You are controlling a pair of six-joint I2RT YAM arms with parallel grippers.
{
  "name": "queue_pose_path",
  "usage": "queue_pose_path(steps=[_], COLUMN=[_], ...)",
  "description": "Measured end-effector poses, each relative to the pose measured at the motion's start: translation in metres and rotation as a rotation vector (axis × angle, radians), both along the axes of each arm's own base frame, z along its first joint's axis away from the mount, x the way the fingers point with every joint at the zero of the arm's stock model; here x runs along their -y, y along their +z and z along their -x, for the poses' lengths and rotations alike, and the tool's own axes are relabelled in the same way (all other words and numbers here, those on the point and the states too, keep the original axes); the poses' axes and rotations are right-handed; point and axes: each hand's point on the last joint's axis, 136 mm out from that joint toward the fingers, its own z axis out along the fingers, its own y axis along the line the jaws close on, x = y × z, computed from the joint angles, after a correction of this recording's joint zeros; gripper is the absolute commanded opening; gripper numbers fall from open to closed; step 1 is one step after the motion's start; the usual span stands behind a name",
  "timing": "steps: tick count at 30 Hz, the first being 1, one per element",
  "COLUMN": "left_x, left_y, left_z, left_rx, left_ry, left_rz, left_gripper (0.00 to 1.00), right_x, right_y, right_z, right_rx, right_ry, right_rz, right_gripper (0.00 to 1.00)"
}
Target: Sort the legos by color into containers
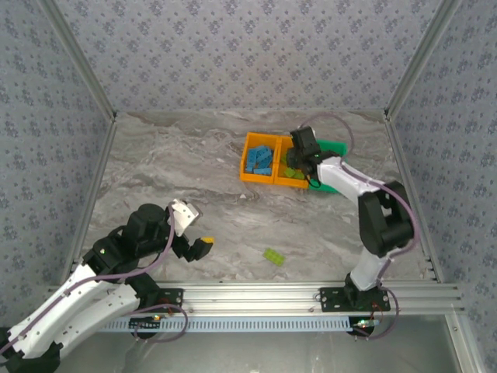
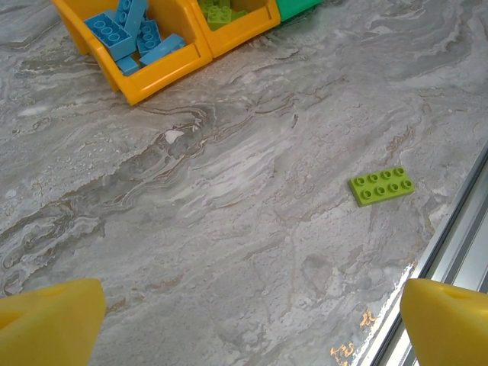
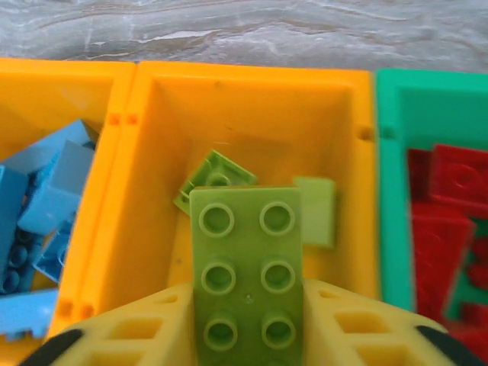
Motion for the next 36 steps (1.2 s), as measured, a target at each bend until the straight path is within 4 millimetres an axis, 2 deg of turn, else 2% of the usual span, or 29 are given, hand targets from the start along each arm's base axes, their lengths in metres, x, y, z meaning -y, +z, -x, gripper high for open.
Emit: queue_pose_path(steps=[2, 5, 7, 10, 13, 15, 19, 22, 26, 29, 32, 36], left_x=[0.0, -0.001, -0.001, -0.001, -0.001, -0.001, -0.001, -0.001, 0.0, 0.0, 0.0, 0.001], left_y=[0.0, 0.0, 0.0, 0.0, 0.0, 0.0, 0.0, 0.0, -0.001, -0.004, -0.006, -0.006], left_z=[0.0, -0.001, -0.001, -0.001, -0.001, -0.001, -0.001, -0.001, 0.0, 0.0, 0.0, 0.001], left_rx=[0.001, 0.001, 0.001, 0.001, 0.001, 0.001, 0.001, 0.001, -0.004, -0.013, -0.019, -0.022], left_ry=[0.001, 0.004, 0.005, 0.005, 0.005, 0.005, 0.005, 0.005, -0.001, -0.003, -0.003, -0.007], left_rz=[-0.001, -0.001, -0.001, -0.001, -0.001, -0.001, -0.001, -0.001, 0.0, -0.004, -0.008, -0.005], left_gripper=[0.99, 0.99, 0.99, 0.99, 0.99, 0.99, 0.99, 0.99, 0.99, 0.99, 0.99, 0.99], right_x=[-0.01, -0.017, -0.019, -0.018, -0.012, -0.009, -0.021, -0.041, -0.072, -0.088, -0.093, -0.091], right_y=[-0.002, 0.003, 0.008, 0.018, 0.035, 0.047, 0.057, 0.043, 0.009, -0.012, -0.036, -0.074], right_z=[-0.012, -0.018, -0.017, -0.005, 0.028, 0.062, 0.125, 0.174, 0.239, 0.276, 0.297, 0.306], right_rx=[-0.015, -0.026, -0.024, -0.025, -0.009, 0.015, 0.047, 0.012, -0.091, -0.157, -0.222, -0.33], right_ry=[0.018, 0.031, 0.037, 0.047, 0.053, 0.067, 0.153, 0.262, 0.436, 0.547, 0.608, 0.628], right_rz=[-0.025, -0.049, -0.061, -0.078, -0.115, -0.147, -0.201, -0.209, -0.134, -0.046, 0.046, 0.153], right_gripper=[0.57, 0.61, 0.61, 0.62, 0.64, 0.65, 0.65, 0.65, 0.67, 0.71, 0.73, 0.74])
